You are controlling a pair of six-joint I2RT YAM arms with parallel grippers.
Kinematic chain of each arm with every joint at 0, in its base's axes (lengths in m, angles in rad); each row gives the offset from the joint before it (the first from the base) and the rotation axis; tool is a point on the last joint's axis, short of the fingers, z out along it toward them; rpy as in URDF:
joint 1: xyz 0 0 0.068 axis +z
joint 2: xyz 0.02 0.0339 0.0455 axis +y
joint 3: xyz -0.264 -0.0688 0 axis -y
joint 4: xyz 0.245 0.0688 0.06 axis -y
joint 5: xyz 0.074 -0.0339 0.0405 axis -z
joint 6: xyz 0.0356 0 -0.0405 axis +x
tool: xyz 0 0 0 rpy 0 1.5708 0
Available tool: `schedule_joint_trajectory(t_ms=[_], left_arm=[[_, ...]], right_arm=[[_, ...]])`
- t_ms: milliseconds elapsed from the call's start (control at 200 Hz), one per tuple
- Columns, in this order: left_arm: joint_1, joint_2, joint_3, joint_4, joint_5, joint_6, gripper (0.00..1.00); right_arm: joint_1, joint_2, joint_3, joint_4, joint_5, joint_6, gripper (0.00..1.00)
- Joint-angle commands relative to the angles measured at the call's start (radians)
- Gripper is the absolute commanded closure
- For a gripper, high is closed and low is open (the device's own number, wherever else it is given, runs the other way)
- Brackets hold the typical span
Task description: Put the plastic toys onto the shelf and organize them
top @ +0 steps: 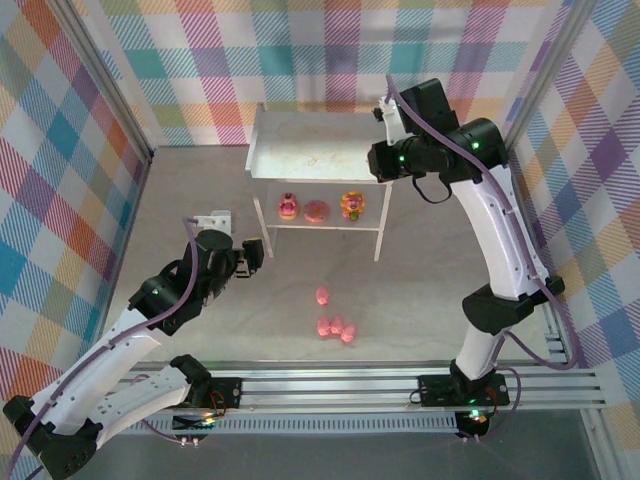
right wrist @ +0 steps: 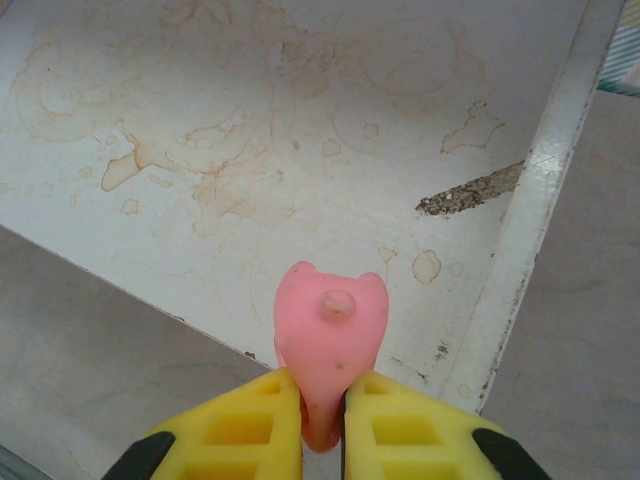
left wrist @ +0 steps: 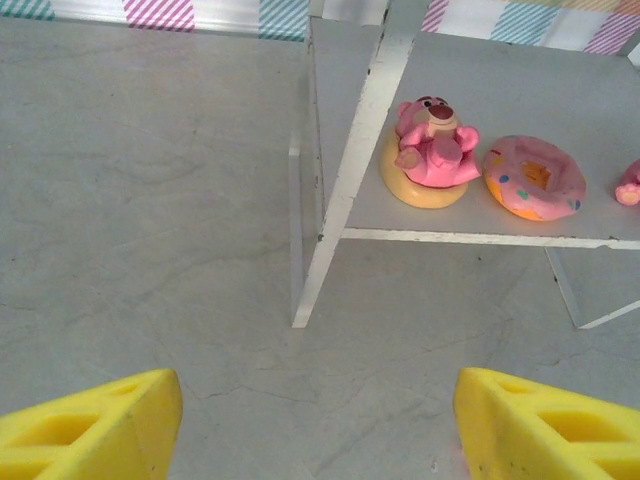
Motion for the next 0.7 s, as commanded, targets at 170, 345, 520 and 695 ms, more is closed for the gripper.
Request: schedule_joint_trajectory(t_ms=[170,345,520,695], left_arm=[[0.016,0.009,0.015,0.006,0.026,0.008,0.28],[0.02,0.011,0.016,0.002,0.03,0.012,0.28],[0.028,0.005,0.016,-0.001,0.028,0.017,0.28],[0.034,0.003,0.014,0.002,0.034,0.02,0.28]], right_arm=[[-0.003,0.071,0.082,-0.084,-0.004,-0.026,0.84],[-0.002,0.092,0.088,-0.078,-0.005,-0.027,0.84],[-0.003,0.11,0.103,-0.093,0.0,-0.027,0.76],[-0.001,0.129,0.116,-0.102,0.01,-0.025,0.7]])
